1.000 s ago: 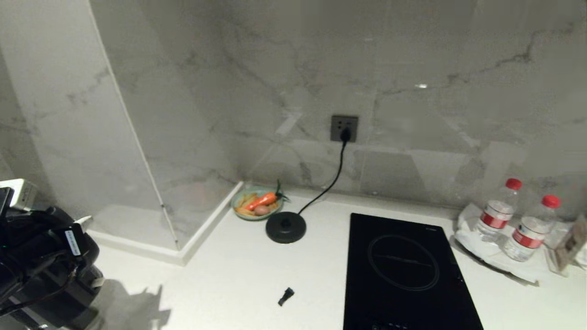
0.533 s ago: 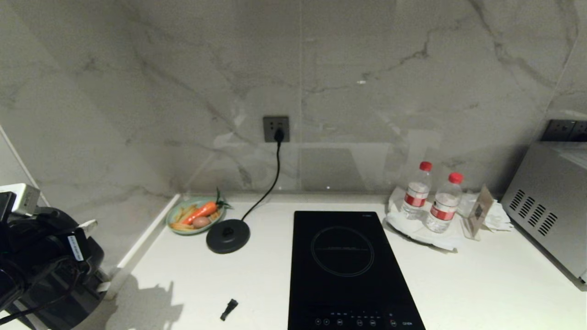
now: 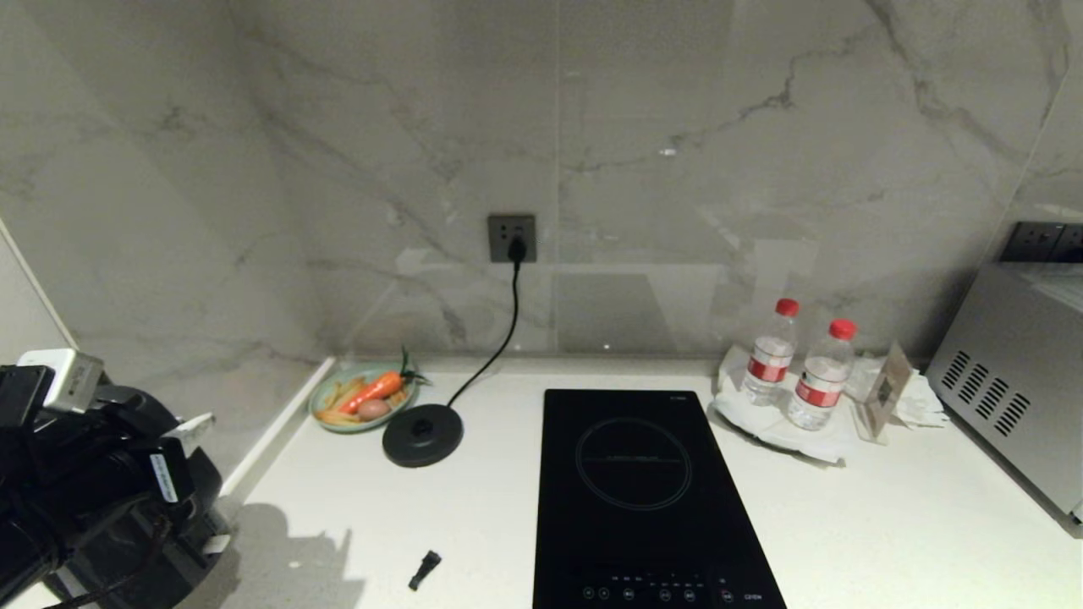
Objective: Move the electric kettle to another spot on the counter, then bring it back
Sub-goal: Place it on the power base
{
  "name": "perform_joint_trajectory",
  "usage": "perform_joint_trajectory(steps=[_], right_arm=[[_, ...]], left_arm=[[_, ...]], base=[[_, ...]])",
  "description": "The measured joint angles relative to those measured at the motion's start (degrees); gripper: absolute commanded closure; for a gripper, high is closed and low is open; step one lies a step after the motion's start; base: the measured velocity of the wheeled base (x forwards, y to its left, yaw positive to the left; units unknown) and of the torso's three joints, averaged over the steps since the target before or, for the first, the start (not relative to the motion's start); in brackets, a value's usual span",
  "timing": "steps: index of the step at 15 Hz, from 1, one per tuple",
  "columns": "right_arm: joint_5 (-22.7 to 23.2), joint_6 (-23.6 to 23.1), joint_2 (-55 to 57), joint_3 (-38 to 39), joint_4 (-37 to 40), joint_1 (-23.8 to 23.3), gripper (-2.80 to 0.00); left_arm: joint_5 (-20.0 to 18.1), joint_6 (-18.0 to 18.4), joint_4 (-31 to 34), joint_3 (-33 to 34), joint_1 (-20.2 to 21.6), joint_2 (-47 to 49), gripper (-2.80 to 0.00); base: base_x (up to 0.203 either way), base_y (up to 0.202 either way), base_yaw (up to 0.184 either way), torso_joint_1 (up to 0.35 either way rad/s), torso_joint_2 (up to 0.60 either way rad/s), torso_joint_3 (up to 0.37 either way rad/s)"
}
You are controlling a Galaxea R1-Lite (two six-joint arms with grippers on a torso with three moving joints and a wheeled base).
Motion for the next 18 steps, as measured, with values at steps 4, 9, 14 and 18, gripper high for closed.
perform_joint_trajectory(steps=[4, 9, 14, 18], right_arm=[[0.01, -0.02, 0.0, 0.0, -0.02, 0.0, 0.0], [0.02, -0.02, 0.0, 0.0, -0.02, 0.0, 0.0], [0.0, 0.0, 0.0, 0.0, 0.0, 0.0, 0.0], [0.02, -0.02, 0.0, 0.0, 0.0, 0.0, 0.0]], left_arm=[[0.76, -0.03, 0.82, 1.97, -9.56, -2.98, 0.0], [3.81, -1.43, 8.89, -4.02, -17.37, -3.59, 0.0], [3.83, -1.73, 13.31, -9.84, -26.36, -3.22, 0.0], [4.22, -2.03, 13.33, -12.05, -31.28, -0.98, 0.0]], base=[[0.0, 0.0, 0.0, 0.0, 0.0, 0.0], [0.0, 0.0, 0.0, 0.0, 0.0, 0.0], [0.0, 0.0, 0.0, 0.0, 0.0, 0.0], [0.0, 0.0, 0.0, 0.0, 0.0, 0.0]])
